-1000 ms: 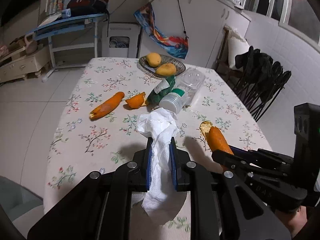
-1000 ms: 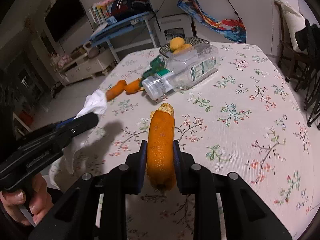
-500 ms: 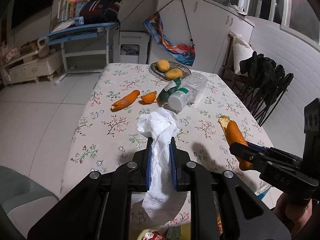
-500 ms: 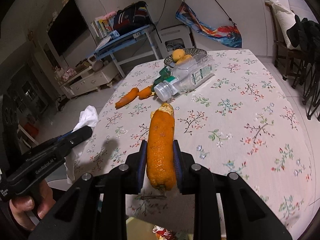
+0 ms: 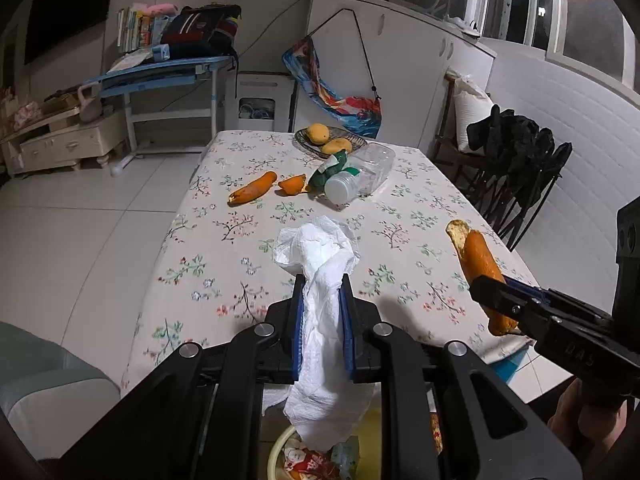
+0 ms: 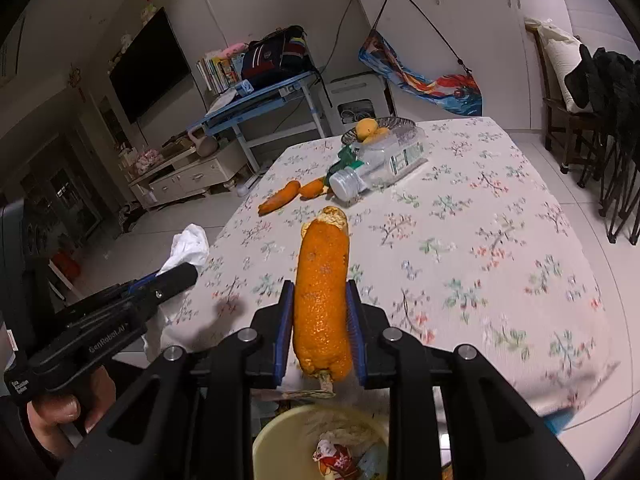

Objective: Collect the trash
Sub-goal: 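Carry the carrot into the yellow basin and release it while the left tool holds the tissue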

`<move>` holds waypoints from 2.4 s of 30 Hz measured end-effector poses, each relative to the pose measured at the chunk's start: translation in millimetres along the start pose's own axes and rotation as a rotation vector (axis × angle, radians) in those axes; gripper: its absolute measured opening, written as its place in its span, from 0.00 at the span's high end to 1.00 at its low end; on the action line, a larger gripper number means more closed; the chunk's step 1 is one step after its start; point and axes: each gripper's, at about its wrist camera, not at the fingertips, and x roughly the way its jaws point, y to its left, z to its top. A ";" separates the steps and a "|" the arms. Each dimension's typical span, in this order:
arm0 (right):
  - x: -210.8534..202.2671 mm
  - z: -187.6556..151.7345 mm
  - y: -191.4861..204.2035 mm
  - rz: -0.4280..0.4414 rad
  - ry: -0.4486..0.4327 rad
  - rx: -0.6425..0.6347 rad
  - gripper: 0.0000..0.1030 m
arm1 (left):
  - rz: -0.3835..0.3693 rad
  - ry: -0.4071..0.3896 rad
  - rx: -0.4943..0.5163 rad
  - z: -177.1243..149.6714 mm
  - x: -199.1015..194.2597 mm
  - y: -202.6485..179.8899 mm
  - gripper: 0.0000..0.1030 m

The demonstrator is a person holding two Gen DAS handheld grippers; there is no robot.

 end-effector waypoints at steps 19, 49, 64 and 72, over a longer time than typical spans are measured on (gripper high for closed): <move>-26.9 -43.8 11.4 -0.009 0.033 -0.009 0.75 | -0.018 -0.020 -0.002 -32.3 -43.1 1.8 0.85; 35.9 -106.8 33.8 0.012 0.441 -0.137 0.75 | -0.020 -0.019 -0.012 -38.8 -41.6 4.1 0.85; 47.5 -116.6 38.4 0.004 0.499 -0.176 0.70 | -0.020 -0.019 -0.012 -38.4 -41.5 4.4 0.85; 28.5 -96.0 22.4 -0.053 0.364 -0.098 0.56 | -0.044 0.010 0.011 -47.1 -38.5 -4.7 0.85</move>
